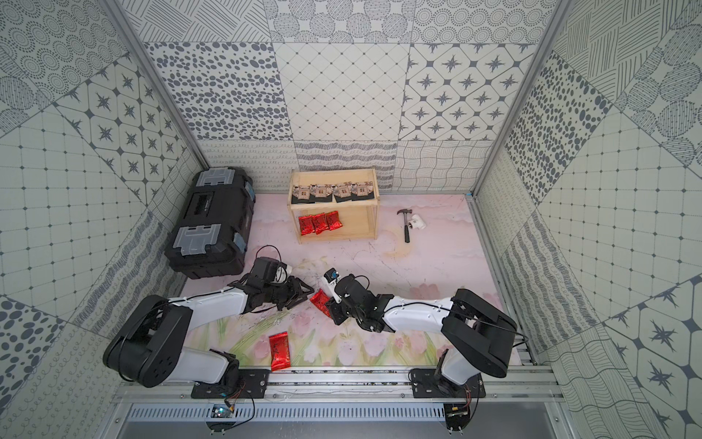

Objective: Place the tea bags on the shelf by color
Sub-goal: Pick up the tea bag from the center of the board.

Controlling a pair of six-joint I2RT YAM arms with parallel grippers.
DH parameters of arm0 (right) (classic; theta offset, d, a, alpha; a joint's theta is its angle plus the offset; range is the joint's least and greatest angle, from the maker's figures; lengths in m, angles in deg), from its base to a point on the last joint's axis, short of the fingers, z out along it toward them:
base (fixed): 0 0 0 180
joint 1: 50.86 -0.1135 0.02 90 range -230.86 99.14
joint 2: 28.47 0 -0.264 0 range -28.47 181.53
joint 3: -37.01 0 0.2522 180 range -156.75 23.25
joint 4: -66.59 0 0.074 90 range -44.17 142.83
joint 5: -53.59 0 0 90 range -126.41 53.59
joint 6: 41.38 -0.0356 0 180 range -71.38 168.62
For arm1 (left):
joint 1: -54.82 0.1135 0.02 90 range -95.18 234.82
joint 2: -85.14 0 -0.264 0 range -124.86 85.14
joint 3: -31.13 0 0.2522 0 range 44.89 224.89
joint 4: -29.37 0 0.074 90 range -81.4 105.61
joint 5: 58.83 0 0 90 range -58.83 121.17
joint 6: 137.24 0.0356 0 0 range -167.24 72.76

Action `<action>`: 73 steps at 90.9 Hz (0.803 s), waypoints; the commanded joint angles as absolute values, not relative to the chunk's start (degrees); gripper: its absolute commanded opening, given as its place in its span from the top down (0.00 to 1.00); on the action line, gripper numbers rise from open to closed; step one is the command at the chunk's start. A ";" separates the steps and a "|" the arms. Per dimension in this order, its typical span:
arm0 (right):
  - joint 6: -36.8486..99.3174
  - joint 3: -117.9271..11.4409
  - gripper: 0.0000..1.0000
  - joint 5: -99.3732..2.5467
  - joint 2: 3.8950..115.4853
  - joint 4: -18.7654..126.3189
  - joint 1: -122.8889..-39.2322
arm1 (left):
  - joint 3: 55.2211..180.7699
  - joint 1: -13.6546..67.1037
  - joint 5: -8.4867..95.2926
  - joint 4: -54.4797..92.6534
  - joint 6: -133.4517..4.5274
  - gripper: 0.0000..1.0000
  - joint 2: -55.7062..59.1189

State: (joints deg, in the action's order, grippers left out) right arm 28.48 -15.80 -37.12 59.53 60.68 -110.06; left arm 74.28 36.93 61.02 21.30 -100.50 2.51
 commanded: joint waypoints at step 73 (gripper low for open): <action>24.16 -9.92 0.85 -38.44 64.90 70.73 -109.42 | 72.31 33.23 62.55 28.17 -95.97 0.93 2.12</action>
